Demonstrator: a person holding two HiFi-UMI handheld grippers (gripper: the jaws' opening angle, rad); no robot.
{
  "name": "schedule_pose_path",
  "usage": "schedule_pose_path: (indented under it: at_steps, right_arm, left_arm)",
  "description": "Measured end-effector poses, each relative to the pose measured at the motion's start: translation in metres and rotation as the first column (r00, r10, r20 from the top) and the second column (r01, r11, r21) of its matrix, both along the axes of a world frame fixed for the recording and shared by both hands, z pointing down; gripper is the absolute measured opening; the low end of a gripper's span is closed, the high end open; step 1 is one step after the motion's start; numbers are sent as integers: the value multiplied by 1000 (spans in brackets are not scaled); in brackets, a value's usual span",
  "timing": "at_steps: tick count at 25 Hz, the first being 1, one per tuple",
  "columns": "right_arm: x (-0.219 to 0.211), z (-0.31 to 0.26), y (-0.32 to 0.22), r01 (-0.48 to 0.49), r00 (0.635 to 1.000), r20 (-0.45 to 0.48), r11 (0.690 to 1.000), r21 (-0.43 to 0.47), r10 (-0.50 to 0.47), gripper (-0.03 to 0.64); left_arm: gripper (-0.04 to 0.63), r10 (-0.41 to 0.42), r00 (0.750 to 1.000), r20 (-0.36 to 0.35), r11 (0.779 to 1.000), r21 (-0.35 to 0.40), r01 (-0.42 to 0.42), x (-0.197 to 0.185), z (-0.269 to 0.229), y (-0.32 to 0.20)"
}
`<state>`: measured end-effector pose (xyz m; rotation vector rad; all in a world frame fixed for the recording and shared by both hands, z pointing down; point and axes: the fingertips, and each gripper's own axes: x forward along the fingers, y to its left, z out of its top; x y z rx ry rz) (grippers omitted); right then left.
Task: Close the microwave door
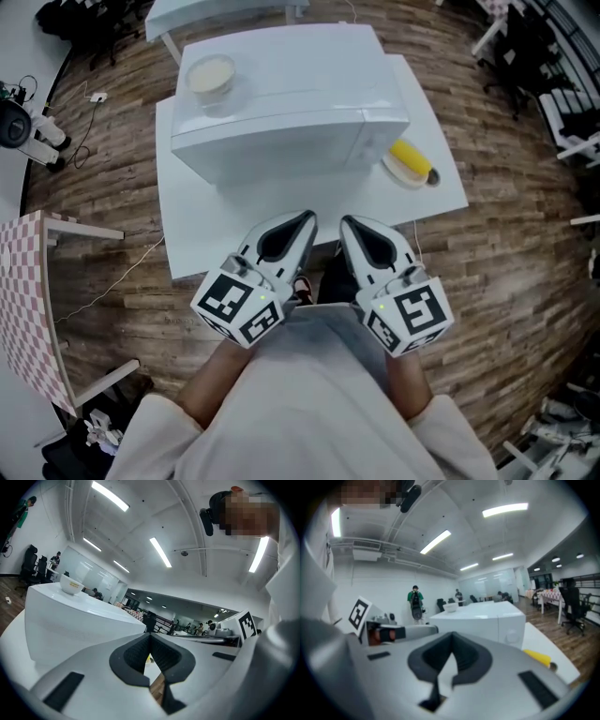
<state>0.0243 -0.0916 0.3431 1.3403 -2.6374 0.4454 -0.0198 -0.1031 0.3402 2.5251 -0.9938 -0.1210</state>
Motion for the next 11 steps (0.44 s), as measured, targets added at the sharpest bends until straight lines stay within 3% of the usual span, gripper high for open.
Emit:
schedule_pose_path:
  at_steps: [11]
  right_arm:
    - [14, -17, -6, 112, 992, 55, 994, -9, -112, 21]
  left_arm:
    - [18, -31, 999, 5, 999, 9, 31, 3, -6, -5]
